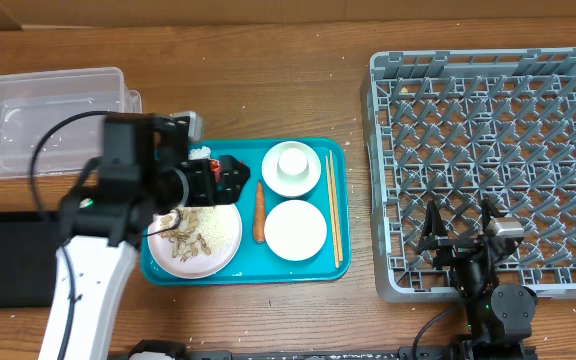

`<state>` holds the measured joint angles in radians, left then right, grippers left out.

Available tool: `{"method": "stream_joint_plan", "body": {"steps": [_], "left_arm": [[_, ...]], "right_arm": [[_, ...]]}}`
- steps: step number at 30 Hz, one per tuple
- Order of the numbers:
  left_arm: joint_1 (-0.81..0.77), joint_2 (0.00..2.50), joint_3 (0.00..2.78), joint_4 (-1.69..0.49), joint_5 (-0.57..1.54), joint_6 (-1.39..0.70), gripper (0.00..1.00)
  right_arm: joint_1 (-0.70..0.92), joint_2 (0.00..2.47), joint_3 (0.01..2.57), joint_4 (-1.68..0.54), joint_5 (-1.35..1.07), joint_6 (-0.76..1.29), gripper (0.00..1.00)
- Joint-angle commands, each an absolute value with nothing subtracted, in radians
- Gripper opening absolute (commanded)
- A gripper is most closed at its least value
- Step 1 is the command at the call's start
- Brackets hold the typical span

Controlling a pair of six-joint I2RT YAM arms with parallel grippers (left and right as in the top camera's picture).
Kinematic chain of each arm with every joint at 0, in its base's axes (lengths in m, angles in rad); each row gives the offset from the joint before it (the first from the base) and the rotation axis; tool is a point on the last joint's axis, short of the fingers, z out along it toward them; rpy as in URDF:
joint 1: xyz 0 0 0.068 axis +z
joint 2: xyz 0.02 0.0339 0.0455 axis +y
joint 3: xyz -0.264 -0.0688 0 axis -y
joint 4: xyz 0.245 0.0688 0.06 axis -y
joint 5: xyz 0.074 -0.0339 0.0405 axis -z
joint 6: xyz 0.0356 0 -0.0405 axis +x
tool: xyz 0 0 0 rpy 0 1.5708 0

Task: Sort waste into correct bins and load items into the dishwasher
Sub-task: 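Move the left gripper over the white plate of rice and shells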

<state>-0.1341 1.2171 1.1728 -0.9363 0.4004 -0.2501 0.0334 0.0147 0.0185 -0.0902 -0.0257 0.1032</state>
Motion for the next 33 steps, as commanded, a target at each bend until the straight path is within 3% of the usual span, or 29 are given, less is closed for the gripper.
{"method": "stream_joint_plan", "body": {"steps": [1, 8, 16, 21, 28, 33], "left_arm": [[-0.221, 1.269, 1.207, -0.936, 0.207, -0.300, 1.00], [-0.289, 1.390, 1.207, -0.931, 0.177, -0.319, 1.00], [-0.239, 1.526, 1.207, -0.944, 0.105, -0.635, 1.00], [-0.250, 1.592, 1.207, -0.926, 0.212, -0.636, 1.00], [-0.270, 1.673, 1.207, -0.920, 0.157, -0.709, 1.00], [-0.270, 1.709, 1.207, -0.934, 0.037, -0.771, 0.89]], "right_arm": [[0.033, 0.003, 0.008, -0.084, -0.020, 0.097, 1.00], [0.033, 0.003, 0.008, -0.084, -0.020, 0.097, 1.00], [0.033, 0.003, 0.008, -0.084, -0.020, 0.097, 1.00], [0.033, 0.003, 0.008, -0.084, -0.020, 0.097, 1.00], [0.033, 0.003, 0.008, -0.084, -0.020, 0.097, 1.00], [0.033, 0.003, 0.008, -0.084, -0.020, 0.097, 1.00]]}}
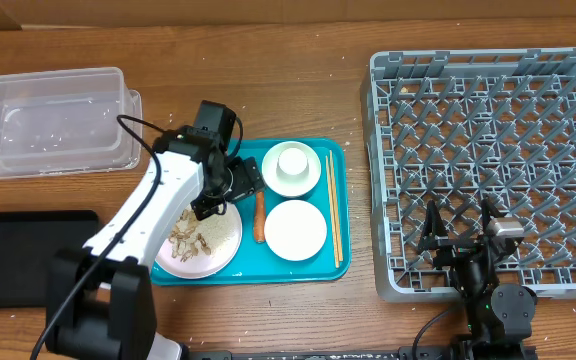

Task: Sort waste into correct bins and load items into the dishwasher
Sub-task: 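Move the left gripper over the white plate of rice and shells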

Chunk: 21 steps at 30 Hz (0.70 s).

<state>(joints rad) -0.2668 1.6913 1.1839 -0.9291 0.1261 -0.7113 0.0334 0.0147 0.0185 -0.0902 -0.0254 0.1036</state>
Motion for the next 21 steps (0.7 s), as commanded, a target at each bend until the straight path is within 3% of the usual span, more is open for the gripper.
{"method": "stream_joint_plan", "body": {"steps": [1, 12, 21], "left_arm": [[-0.270, 1.715, 1.207, -0.932, 0.021, -0.771, 0.88], [-0.340, 1.813, 1.207, -0.907, -0.028, -0.775, 0.89], [-0.332, 1.863, 1.207, -0.885, -0.035, -0.835, 0.81]], "right_arm": [[0.033, 0.003, 0.008, -0.084, -0.020, 0.097, 1.00], [0.033, 0.003, 0.008, -0.084, -0.020, 0.097, 1.00], [0.033, 0.003, 0.008, -0.084, -0.020, 0.097, 1.00]]}}
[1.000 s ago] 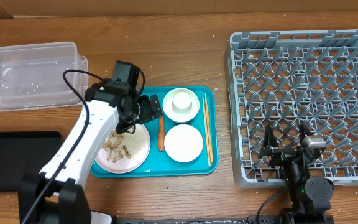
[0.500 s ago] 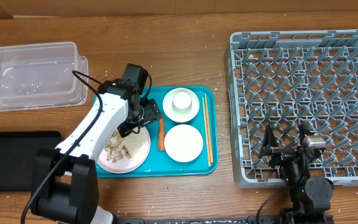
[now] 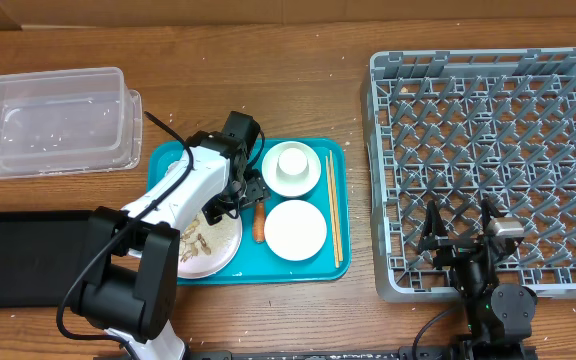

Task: Sort waste into correct bins and load items into the dishwasher
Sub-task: 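Move the left gripper over the white plate of rice and shells, then grasp the rim of the white plate with the left gripper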

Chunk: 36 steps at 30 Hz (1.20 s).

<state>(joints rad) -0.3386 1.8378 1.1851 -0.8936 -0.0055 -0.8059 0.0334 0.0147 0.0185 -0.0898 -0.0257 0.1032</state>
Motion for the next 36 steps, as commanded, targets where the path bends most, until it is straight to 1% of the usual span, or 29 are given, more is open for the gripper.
{"method": "stream_joint_plan", "body": {"steps": [1, 12, 22, 25, 29, 32, 36], "left_arm": [[-0.332, 1.863, 1.207, -0.886, -0.037, -0.835, 0.80], [-0.329, 1.863, 1.207, -0.844, -0.002, -0.835, 0.80], [-0.266, 1.863, 1.208, -0.845, 0.019, -0.831, 0.79], [-0.262, 1.864, 1.208, -0.839, 0.019, -0.831, 0.75], [-0.282, 1.865, 1.208, -0.838, 0.016, -0.830, 0.74], [-0.294, 1.866, 1.208, -0.836, 0.006, -0.832, 0.69], [-0.304, 1.878, 1.208, -0.839, -0.010, -0.834, 0.67]], "right_arm": [[0.033, 0.003, 0.008, -0.084, -0.020, 0.097, 1.00], [0.033, 0.003, 0.008, -0.084, -0.020, 0.097, 1.00], [0.033, 0.003, 0.008, -0.084, -0.020, 0.097, 1.00], [0.033, 0.003, 0.008, -0.084, -0.020, 0.097, 1.00], [0.033, 0.003, 0.008, -0.084, -0.020, 0.097, 1.00], [0.033, 0.003, 0.008, -0.084, -0.020, 0.097, 1.00], [0.033, 0.003, 0.008, -0.084, -0.020, 0.097, 1.00]]}}
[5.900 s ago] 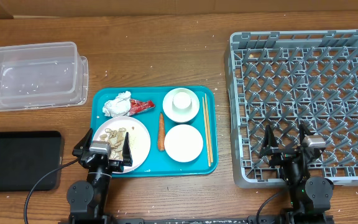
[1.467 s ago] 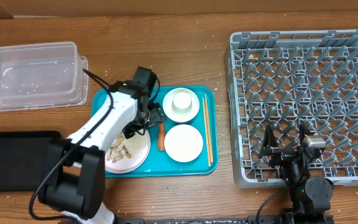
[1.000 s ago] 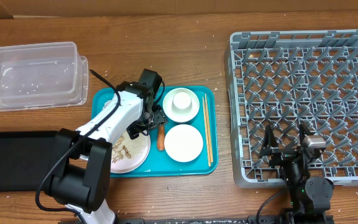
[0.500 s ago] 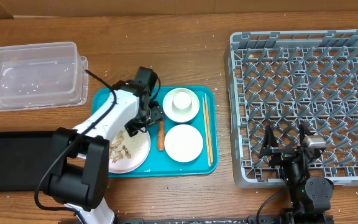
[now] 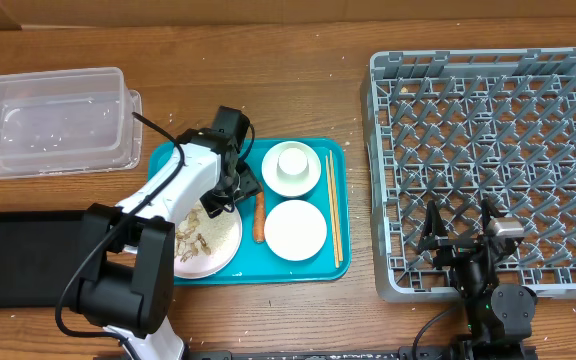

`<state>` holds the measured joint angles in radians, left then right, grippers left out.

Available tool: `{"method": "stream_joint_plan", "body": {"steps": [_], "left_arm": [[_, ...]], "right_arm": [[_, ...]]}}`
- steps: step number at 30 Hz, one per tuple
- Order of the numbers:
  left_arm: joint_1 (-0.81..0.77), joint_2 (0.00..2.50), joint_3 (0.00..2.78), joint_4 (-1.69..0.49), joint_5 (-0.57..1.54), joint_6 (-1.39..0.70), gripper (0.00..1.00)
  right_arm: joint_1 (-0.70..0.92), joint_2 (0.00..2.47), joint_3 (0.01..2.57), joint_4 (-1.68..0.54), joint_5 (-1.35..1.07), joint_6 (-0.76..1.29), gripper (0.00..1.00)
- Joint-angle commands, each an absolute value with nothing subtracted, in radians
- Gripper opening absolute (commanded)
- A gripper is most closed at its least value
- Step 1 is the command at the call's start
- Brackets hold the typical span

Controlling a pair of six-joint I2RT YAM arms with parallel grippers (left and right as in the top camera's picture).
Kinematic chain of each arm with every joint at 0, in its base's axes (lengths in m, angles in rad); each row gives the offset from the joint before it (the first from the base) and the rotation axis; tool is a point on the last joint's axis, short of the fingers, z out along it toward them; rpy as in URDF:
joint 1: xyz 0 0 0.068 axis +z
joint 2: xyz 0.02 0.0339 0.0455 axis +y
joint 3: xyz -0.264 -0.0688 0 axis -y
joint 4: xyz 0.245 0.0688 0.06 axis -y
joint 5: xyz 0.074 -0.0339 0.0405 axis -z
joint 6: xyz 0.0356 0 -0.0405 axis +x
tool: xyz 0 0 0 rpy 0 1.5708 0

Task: Sort waste into correct bins and load items into the dishwasher
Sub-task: 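Grasp the rim of the white plate with the left gripper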

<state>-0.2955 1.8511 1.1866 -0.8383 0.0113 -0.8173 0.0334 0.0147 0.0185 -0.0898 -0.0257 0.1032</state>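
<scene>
An orange carrot [image 5: 259,216] lies on the teal tray [image 5: 333,270], between a plate of food scraps [image 5: 206,243] and a white dish [image 5: 295,229]. A cup on a saucer [image 5: 290,166] and chopsticks [image 5: 334,208] share the tray. My left gripper [image 5: 240,190] hangs low just left of the carrot's upper end, its fingers apart and holding nothing. The right gripper [image 5: 458,238] rests open at the front edge of the grey dish rack [image 5: 488,130].
A clear plastic bin [image 5: 53,120] stands at the back left. A black bin [image 5: 18,255] lies at the front left. The left arm stretches over the scraps plate. The dish rack holds nothing.
My left gripper has shifted slightly left, off the carrot's upper end. The carrot lies where it was. The right arm has not moved.
My left gripper first hovered high over the tray's left part above the scraps plate. Then it stood lower near the tray's upper middle, then at the carrot's top end. Now it sits just left of the carrot, which has stayed in place.
</scene>
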Motion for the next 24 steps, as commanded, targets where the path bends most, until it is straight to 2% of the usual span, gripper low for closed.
{"method": "stream_joint_plan", "body": {"steps": [1, 6, 12, 17, 20, 24], "left_arm": [[-0.305, 1.881, 1.206, -0.840, -0.008, -0.834, 0.68], [-0.308, 1.894, 1.206, -0.838, -0.035, -0.834, 0.64], [-0.308, 1.894, 1.206, -0.854, -0.062, -0.835, 0.48], [-0.325, 1.896, 1.206, -0.862, -0.062, -0.834, 0.45], [-0.336, 1.896, 1.206, -0.855, -0.062, -0.835, 0.34], [-0.342, 1.896, 1.206, -0.852, -0.069, -0.834, 0.28]], "right_arm": [[0.033, 0.003, 0.008, -0.084, -0.020, 0.097, 1.00], [0.033, 0.003, 0.008, -0.084, -0.020, 0.097, 1.00], [0.033, 0.003, 0.008, -0.084, -0.020, 0.097, 1.00], [0.033, 0.003, 0.008, -0.084, -0.020, 0.097, 1.00], [0.033, 0.003, 0.008, -0.084, -0.020, 0.097, 1.00], [0.033, 0.003, 0.008, -0.084, -0.020, 0.097, 1.00]]}}
